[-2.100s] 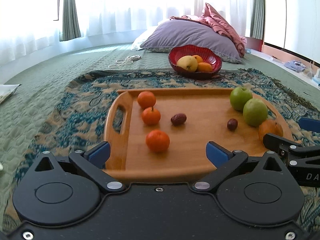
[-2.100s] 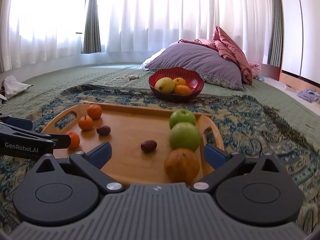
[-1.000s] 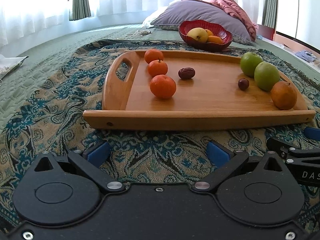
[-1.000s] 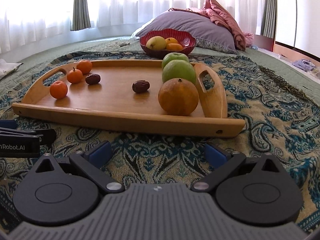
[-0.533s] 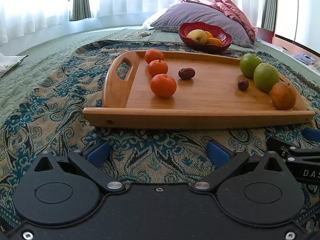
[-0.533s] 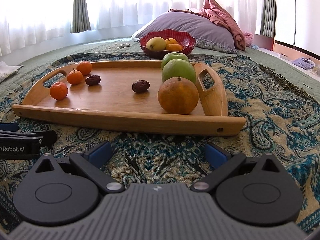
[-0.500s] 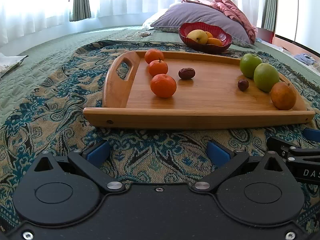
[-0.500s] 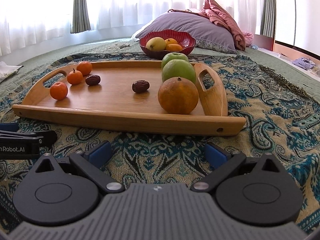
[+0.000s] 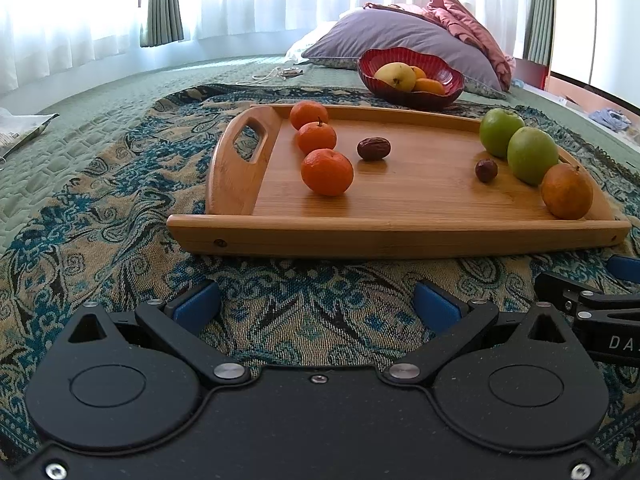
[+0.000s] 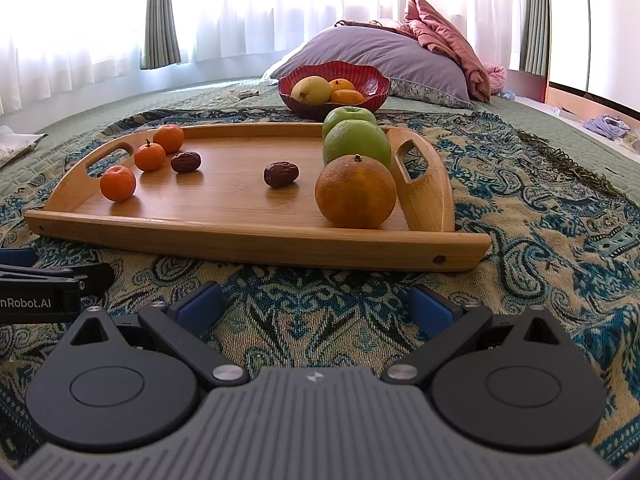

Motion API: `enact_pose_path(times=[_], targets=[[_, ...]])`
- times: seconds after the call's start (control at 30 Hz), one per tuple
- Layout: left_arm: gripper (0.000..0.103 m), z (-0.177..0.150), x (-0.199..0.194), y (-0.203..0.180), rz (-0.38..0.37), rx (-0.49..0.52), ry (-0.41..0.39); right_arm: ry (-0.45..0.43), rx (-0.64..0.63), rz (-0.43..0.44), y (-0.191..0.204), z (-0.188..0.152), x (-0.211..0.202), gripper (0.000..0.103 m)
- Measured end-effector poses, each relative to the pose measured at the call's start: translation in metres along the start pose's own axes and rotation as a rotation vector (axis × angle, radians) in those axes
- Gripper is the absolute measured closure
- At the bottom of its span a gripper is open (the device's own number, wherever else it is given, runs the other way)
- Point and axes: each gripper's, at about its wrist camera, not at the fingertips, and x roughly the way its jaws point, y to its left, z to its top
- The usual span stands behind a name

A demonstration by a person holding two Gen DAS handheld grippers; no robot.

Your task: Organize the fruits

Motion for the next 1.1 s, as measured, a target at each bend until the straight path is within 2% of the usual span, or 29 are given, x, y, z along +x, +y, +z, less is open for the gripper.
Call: enact_pose_path(times=[1.1], targets=[[0.0, -0.0015, -0.0012, 0.0002, 0.0, 0.0, -0.006, -0.001, 0.0, 0.0, 0.0002, -0.0001, 0.0002, 0.0]])
